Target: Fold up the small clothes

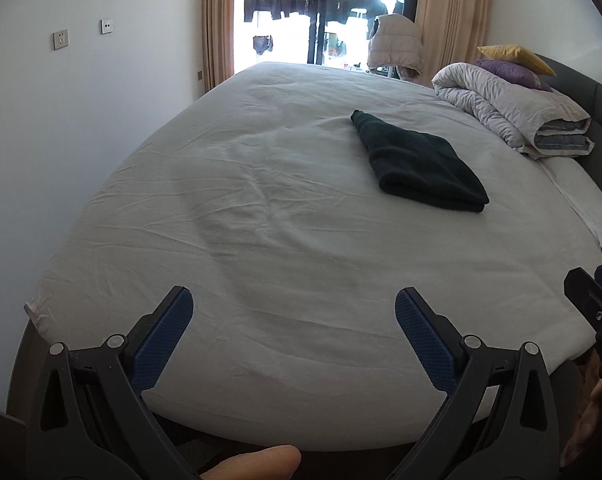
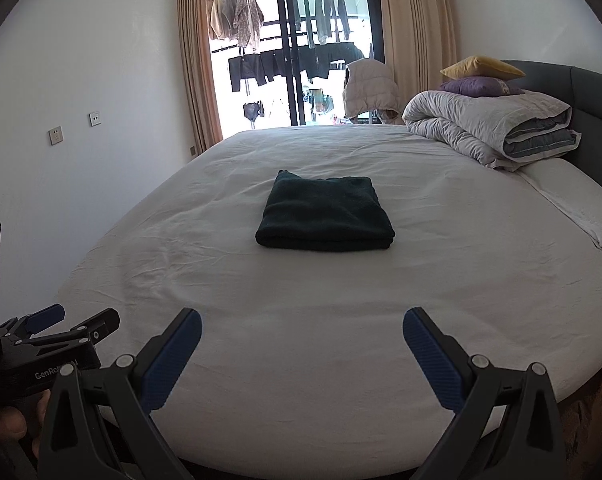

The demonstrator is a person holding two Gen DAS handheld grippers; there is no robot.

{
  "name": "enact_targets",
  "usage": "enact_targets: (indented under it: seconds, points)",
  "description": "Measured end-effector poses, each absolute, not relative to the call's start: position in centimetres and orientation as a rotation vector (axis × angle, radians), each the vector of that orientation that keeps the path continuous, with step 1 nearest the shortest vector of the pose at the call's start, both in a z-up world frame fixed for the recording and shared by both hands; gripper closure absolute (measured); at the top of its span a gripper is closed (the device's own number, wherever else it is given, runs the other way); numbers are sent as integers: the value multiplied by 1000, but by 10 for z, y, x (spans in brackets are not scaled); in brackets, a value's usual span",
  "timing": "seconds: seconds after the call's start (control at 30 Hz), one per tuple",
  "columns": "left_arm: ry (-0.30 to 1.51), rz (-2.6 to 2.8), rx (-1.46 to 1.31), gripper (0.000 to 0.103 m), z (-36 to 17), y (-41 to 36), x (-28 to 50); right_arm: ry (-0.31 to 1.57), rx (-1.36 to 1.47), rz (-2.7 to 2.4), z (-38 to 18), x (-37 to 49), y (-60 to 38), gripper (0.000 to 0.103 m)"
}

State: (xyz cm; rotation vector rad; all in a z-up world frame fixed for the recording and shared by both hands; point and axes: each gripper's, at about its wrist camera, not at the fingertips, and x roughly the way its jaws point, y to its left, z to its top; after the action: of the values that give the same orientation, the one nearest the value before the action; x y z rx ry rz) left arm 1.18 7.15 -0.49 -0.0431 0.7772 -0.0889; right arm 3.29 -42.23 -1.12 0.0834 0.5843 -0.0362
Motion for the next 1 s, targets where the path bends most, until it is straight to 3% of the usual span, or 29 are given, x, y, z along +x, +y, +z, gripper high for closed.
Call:
enact_targets:
  seconds: [1.0]
  points:
    - [800,-54,36,0,-19,44,20,620,165,-61,-30,31,-455,0]
